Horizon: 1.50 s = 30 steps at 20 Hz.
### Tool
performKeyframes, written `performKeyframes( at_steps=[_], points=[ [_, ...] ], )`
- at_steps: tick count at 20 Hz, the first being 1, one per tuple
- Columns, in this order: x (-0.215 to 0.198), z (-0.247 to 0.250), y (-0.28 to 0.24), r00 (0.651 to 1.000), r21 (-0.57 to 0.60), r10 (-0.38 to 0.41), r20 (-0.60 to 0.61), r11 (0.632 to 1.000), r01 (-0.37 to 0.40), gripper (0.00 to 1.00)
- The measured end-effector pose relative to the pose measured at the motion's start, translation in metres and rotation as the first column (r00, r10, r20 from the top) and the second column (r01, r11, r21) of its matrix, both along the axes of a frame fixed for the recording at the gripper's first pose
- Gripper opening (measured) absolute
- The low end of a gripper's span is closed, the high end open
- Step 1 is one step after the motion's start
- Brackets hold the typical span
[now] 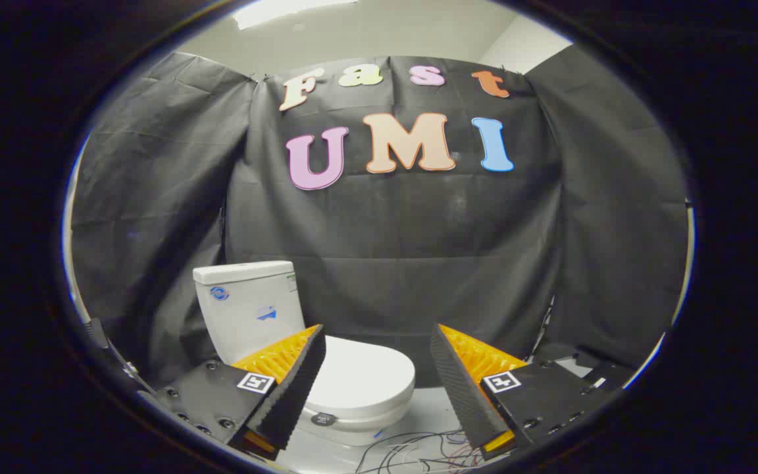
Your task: Open the toilet lid.
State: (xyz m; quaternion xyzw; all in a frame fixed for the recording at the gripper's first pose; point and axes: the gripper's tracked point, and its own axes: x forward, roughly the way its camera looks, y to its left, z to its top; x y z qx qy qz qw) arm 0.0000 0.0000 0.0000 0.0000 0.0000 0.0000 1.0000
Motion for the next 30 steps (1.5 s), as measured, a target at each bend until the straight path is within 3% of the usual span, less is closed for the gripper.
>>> performKeyframes(
  at_steps=[8, 11, 18, 22, 26, 28, 30],
  points=[
    [0.072, -0.04, 0.014, 0.987, -0.001, 0.044, -0.157, 0.999, -0.045, 0.99],
    [0.092, -0.042, 0.041, 0.981, 0.029, 0.108, -0.163, 0.994, -0.105, 0.98],
    [0.105, -0.035, 0.114, 0.987, 0.04, 0.094, -0.134, 0.995, -0.089, 0.97],
    [0.097, -0.032, 0.143, 0.993, 0.075, 0.038, -0.116, 0.997, -0.03, 0.97],
    [0.09, -0.032, 0.15, 0.995, 0.205, -0.069, -0.077, 0.975, 0.083, 0.96],
    [0.088, -0.034, 0.144, 0.987, 0.311, -0.153, -0.05, 0.937, 0.161, 0.96],
    [0.088, -0.036, 0.134, 0.969, 0.448, -0.247, -0.007, 0.866, 0.224, 0.96]
  ],
)
